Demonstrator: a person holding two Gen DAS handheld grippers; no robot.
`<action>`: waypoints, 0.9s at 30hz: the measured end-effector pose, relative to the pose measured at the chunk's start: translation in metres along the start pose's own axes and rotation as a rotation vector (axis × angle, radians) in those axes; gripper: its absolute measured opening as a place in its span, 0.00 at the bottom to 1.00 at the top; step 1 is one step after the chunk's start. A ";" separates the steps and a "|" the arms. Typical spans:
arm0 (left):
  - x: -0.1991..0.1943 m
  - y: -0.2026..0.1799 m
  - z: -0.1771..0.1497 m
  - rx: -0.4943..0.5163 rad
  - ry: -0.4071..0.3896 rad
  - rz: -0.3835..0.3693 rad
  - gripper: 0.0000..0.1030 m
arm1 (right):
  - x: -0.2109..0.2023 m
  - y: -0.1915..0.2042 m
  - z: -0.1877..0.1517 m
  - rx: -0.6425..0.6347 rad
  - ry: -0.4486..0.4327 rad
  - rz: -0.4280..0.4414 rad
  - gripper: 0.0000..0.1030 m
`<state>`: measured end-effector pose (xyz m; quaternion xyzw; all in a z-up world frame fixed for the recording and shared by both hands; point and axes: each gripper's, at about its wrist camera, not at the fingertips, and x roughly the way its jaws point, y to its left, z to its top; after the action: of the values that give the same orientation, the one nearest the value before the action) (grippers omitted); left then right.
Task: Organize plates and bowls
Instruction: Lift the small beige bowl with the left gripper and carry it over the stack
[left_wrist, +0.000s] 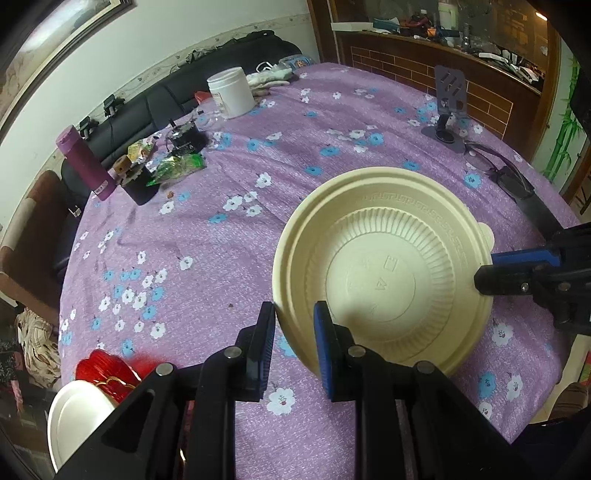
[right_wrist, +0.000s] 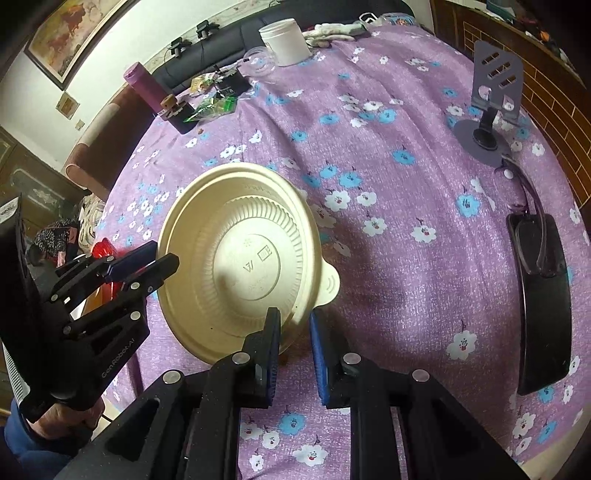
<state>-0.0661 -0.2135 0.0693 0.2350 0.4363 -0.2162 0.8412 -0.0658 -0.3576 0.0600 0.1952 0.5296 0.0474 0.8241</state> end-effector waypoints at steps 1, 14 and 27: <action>-0.002 0.002 0.000 -0.004 -0.004 0.002 0.20 | -0.002 0.001 0.001 -0.005 -0.003 0.001 0.17; -0.025 0.030 -0.002 -0.057 -0.041 0.049 0.20 | -0.015 0.037 0.018 -0.088 -0.013 0.031 0.17; -0.057 0.073 -0.020 -0.168 -0.058 0.096 0.20 | -0.017 0.078 0.027 -0.141 0.025 0.120 0.18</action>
<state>-0.0673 -0.1349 0.1218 0.1781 0.4166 -0.1450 0.8796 -0.0388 -0.2982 0.1129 0.1674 0.5225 0.1361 0.8249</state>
